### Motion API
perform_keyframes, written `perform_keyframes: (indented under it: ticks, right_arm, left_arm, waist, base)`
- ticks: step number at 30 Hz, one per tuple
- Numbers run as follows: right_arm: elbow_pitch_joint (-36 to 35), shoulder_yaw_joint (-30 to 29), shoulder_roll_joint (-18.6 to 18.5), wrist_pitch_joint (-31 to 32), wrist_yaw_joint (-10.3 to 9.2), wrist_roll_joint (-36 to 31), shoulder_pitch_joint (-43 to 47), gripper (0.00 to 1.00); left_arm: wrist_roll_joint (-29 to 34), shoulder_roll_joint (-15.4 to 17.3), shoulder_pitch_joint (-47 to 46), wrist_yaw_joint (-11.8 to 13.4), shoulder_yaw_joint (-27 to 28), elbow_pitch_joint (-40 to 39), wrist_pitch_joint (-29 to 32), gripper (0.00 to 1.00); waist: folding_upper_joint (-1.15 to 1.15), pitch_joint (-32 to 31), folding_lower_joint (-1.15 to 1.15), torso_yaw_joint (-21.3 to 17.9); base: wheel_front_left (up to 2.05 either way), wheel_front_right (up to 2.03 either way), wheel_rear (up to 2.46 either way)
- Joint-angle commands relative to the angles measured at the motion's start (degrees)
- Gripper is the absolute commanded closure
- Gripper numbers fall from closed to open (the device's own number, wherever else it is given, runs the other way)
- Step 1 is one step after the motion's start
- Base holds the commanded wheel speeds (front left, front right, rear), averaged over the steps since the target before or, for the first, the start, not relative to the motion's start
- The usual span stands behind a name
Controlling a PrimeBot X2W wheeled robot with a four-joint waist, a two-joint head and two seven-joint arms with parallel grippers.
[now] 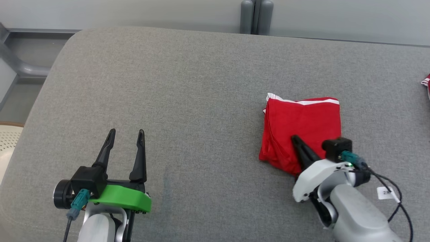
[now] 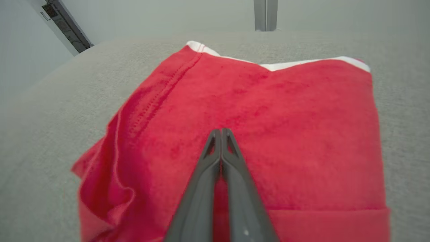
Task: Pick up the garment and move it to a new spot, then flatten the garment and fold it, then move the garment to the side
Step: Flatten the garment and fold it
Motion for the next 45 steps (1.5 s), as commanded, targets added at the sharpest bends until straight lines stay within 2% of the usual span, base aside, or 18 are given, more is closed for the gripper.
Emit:
perform_keyframes:
  ticks: [1,6,11,15,26,27,29,30,31,32,45]
  right_arm:
    - [-0.18,1.02,1.16,-0.15,-0.07,-0.71,-0.04,1.00]
    - [-0.28,6.68,4.48,-0.14,-0.07,-1.51,0.70,1.00]
    - [-1.38,8.43,5.74,-0.15,-0.07,-0.39,0.33,1.00]
    - [-5.14,5.41,5.41,-0.15,-0.07,-1.18,0.68,1.00]
    - [-18.89,-7.25,-0.26,-0.15,-0.07,-7.01,5.86,1.00]
    - [-19.59,-8.14,-0.51,-0.15,-0.07,-7.56,6.48,0.98]
    - [-21.26,-10.21,-0.95,-0.15,-0.07,-8.47,7.73,0.73]
    - [-22.19,-11.32,-1.12,-0.15,-0.07,-8.94,8.54,0.51]
    - [-22.90,-12.31,-1.21,-0.15,-0.07,-9.28,9.23,0.08]
    - [-23.71,-13.33,-1.12,-0.15,-0.07,-9.47,10.21,0.00]
    - [-31.50,-19.65,0.34,-0.15,-0.07,-11.06,20.20,0.00]
  left_arm:
    - [-0.10,0.09,-0.72,-0.23,0.00,0.19,-0.16,0.00]
    - [-0.04,0.09,-0.48,-0.24,-0.36,0.35,-0.16,0.00]
    - [0.40,0.09,-0.63,-0.02,-0.06,0.45,-0.16,0.00]
    - [0.98,0.09,-0.08,-0.02,0.85,0.51,-0.16,0.00]
    - [1.87,0.09,0.72,-0.27,2.87,0.58,-0.16,0.00]
    - [1.93,0.09,0.72,-0.31,2.96,0.64,-0.15,0.00]
    - [2.30,0.11,0.80,-0.34,3.34,0.76,-0.15,0.00]
    - [2.40,0.15,0.84,-0.39,3.69,0.84,-0.16,0.00]
    - [2.51,0.16,0.88,-0.40,3.89,0.87,-0.16,0.00]
    - [2.62,0.17,1.04,-0.42,4.21,0.89,-0.16,0.00]
    - [3.38,0.72,4.17,-0.78,7.06,0.99,-0.15,0.00]
  waist:
    - [0.00,-0.09,0.00,0.07]
    - [0.00,-0.30,0.00,0.02]
    - [0.00,-0.67,0.00,-0.92]
    - [0.00,-1.27,0.00,-2.69]
    - [0.00,-2.48,0.00,-9.13]
    - [0.00,-2.53,0.00,-9.49]
    - [0.00,-2.72,0.00,-10.29]
    - [0.00,-2.84,0.00,-10.71]
    - [0.00,-2.93,0.00,-10.98]
    - [0.00,-3.09,0.00,-11.35]
    - [0.00,-5.82,0.00,-13.78]
  base:
    - [0.00,0.00,0.00]
    - [0.00,0.00,0.00]
    - [0.00,0.00,0.00]
    - [0.00,0.00,0.00]
    - [0.00,0.00,0.00]
    - [0.00,0.00,0.00]
    - [0.00,0.00,0.00]
    - [0.00,0.00,0.00]
    - [0.00,0.00,0.00]
    - [0.00,0.00,0.00]
    - [0.00,0.00,0.00]
